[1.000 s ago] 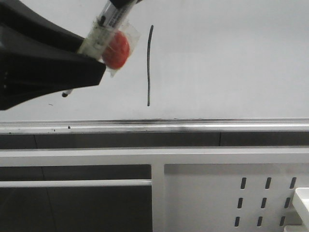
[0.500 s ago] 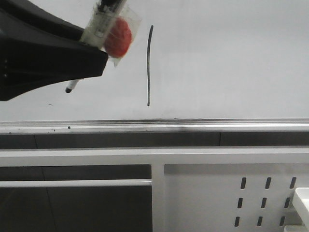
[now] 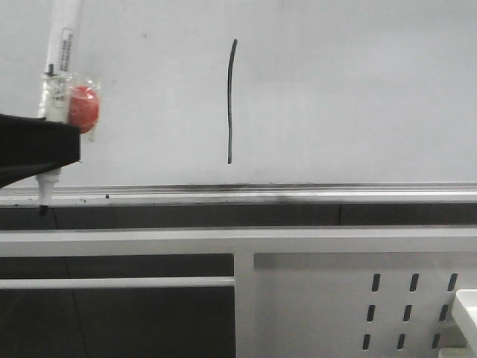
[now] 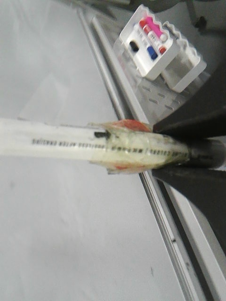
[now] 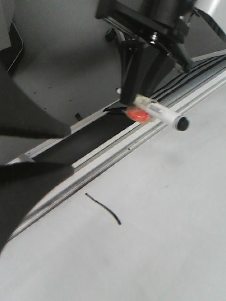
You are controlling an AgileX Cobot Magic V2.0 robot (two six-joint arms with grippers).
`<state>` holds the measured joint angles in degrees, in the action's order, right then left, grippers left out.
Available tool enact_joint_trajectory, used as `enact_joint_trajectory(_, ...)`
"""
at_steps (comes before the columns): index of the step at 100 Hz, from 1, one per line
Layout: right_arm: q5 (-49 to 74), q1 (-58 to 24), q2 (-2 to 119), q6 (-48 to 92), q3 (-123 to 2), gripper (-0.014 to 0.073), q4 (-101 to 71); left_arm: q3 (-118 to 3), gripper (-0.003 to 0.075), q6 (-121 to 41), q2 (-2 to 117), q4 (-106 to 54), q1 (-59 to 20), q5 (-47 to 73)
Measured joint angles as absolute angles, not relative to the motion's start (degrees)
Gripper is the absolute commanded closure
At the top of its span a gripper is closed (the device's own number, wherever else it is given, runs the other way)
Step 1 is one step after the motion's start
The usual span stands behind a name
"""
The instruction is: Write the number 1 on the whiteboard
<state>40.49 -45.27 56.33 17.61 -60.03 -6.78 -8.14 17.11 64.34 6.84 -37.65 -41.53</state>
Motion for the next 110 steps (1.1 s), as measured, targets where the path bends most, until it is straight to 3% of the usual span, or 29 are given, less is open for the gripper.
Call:
enact_joint_trajectory(42,44.7,-44.9,50.6,16.4,-56.2,0.0657,-6.6,-8.4,0.0740,13.8,84.9,-5.8,-37.6,-63.7)
enact_joint_trajectory(67,44.8,-44.9,50.6,16.3,-56.2,0.0657,-6.6,-11.1,0.0740,13.6,94.4,-5.6,-37.8,-64.6)
enact_joint_trajectory(110,44.8,-44.9,50.6,16.3,-56.2,0.0657,-6.6,-15.7,0.0740,12.4,93.2,-5.2,-37.9,-64.9)
